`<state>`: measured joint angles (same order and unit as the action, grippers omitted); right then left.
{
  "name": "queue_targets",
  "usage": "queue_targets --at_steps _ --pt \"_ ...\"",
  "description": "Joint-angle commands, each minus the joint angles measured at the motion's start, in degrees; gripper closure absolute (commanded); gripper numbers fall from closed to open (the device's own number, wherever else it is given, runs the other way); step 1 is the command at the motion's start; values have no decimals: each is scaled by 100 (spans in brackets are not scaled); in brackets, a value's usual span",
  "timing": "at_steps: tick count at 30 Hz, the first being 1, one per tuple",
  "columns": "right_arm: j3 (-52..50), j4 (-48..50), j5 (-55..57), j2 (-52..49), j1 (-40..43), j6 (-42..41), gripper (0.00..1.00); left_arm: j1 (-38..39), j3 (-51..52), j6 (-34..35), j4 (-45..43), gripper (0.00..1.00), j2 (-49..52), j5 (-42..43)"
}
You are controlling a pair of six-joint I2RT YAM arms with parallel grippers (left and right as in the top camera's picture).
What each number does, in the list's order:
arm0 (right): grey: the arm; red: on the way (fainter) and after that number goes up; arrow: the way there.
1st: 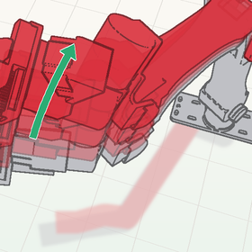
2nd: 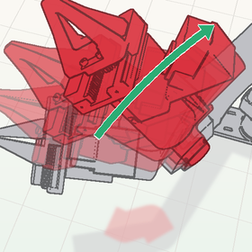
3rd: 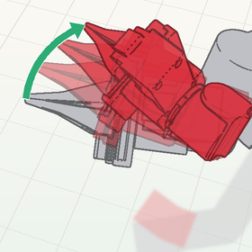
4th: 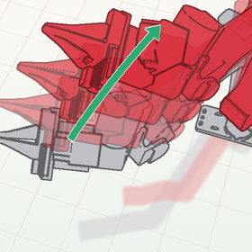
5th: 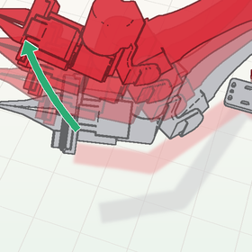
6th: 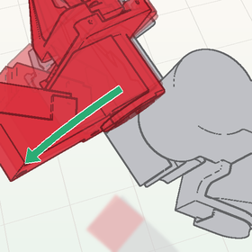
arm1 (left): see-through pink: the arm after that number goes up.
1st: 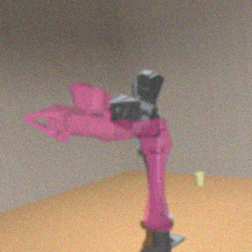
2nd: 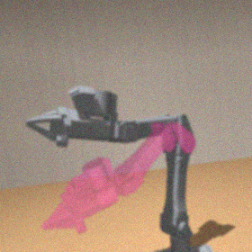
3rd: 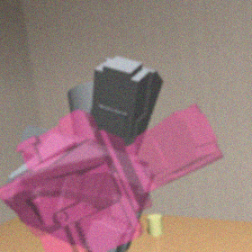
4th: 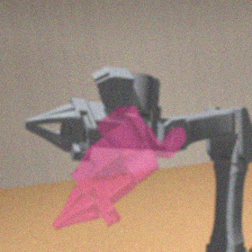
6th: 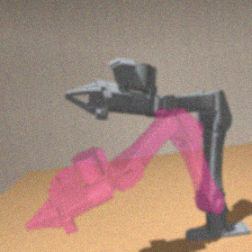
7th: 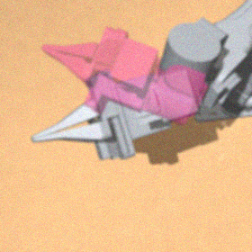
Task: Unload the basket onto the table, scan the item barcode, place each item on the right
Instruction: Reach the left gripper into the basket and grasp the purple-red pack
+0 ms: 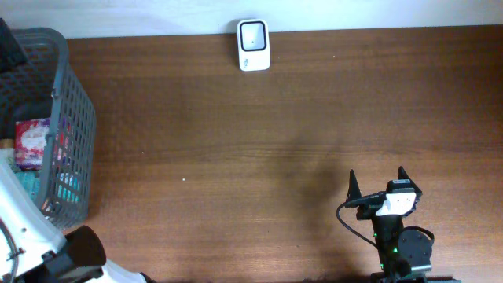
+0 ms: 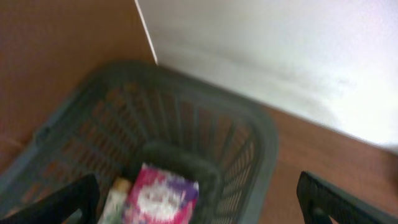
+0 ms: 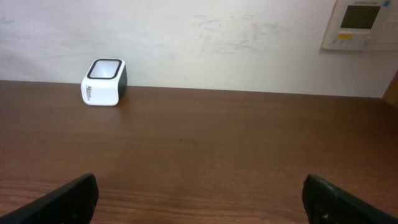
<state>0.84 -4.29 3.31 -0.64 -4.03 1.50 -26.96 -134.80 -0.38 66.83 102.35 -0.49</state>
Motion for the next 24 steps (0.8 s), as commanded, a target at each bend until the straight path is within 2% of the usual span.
queue_targets --at_steps 1,6,8,10,13,17,19,20,24 --pt "-52 -22 -9 33 31 -22 1 -260 -35 -9 398 1 557 -98" --pt "-52 -22 -9 33 31 -24 2 -507 -35 -4 476 1 1202 50" --pt "-52 -22 -9 33 31 -22 1 -739 -35 -7 610 8 1408 48" --pt "-52 -22 -9 33 31 -22 1 -929 -31 -4 708 4 1606 50" --pt "-52 -22 -9 33 31 -24 2 -1137 -24 59 1025 12 2063 269" --pt "-52 -22 -9 33 31 -24 1 -1099 -24 -708 1239 22 2549 306" --pt "-52 -22 -9 33 31 -24 2 -1108 -24 -1174 1390 18 2756 485" --pt "-52 -22 -9 28 31 -24 1 -1108 -22 -1615 1473 18 2883 1054" --pt "-52 -22 -9 28 31 -24 1 -1108 -13 -1989 1626 18 3086 1093"
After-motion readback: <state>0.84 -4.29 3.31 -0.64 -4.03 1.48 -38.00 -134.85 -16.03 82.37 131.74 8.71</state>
